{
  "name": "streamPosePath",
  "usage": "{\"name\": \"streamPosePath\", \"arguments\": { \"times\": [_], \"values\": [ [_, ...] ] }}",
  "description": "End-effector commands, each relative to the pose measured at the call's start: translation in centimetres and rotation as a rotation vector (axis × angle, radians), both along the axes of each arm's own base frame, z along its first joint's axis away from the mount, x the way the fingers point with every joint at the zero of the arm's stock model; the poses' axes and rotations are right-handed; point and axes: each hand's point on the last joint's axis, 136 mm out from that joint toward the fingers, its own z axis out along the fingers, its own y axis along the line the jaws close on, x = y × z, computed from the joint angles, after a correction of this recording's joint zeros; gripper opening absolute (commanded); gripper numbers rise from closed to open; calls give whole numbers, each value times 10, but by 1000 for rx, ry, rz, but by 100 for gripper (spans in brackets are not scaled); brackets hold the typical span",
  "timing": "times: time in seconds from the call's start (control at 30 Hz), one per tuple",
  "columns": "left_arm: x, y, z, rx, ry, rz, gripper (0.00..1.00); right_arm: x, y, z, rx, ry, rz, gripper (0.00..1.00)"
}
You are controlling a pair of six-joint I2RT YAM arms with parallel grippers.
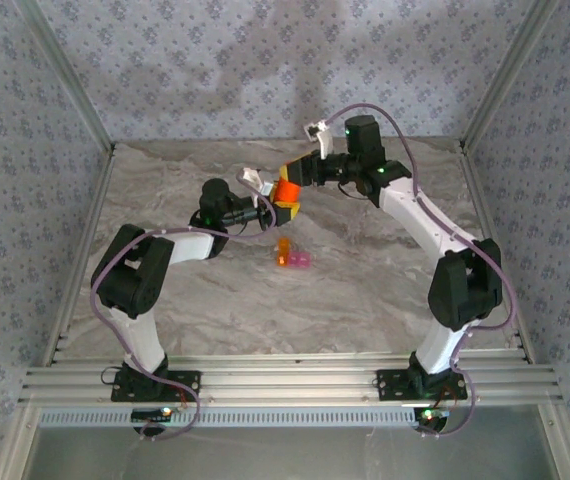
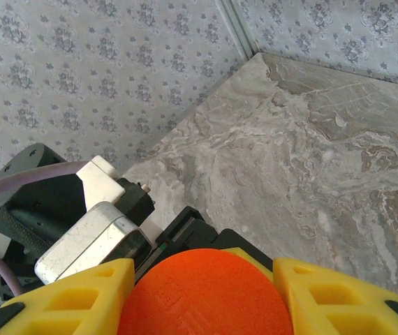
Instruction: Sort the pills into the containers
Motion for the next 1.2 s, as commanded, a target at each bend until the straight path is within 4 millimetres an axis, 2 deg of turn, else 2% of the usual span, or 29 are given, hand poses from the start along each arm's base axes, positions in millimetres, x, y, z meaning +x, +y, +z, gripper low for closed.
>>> {"name": "streamPosePath", "arguments": {
  "times": [0.0,0.13,0.3,0.4,0.5,0.6,0.73,1.03,1.17],
  "values": [
    [0,1,28,-44,-86,-6,0,8,-9,27,79,-16,-62,27],
    [0,2,29,-45,-88,2,0,4,-1,22,84,11,-43,26],
    [-1,2,29,-48,-91,0,0,-7,4,13,-25,-63,7,25],
    [-2,1,30,-52,-88,-10,0,-9,0,19,-57,-154,46,24],
    [-3,1,30,-54,-87,-16,0,-12,-8,35,-43,-219,79,24],
    [-3,1,31,-57,-88,-16,0,-12,-12,49,-27,-235,108,24],
    [-4,1,32,-62,-88,-19,0,-16,-10,52,-22,-214,141,23],
    [2,6,41,-126,-93,31,0,-2,0,27,60,-37,23,19],
    [5,10,45,-162,-96,65,0,-13,23,0,31,22,-22,16]
  ]
}}
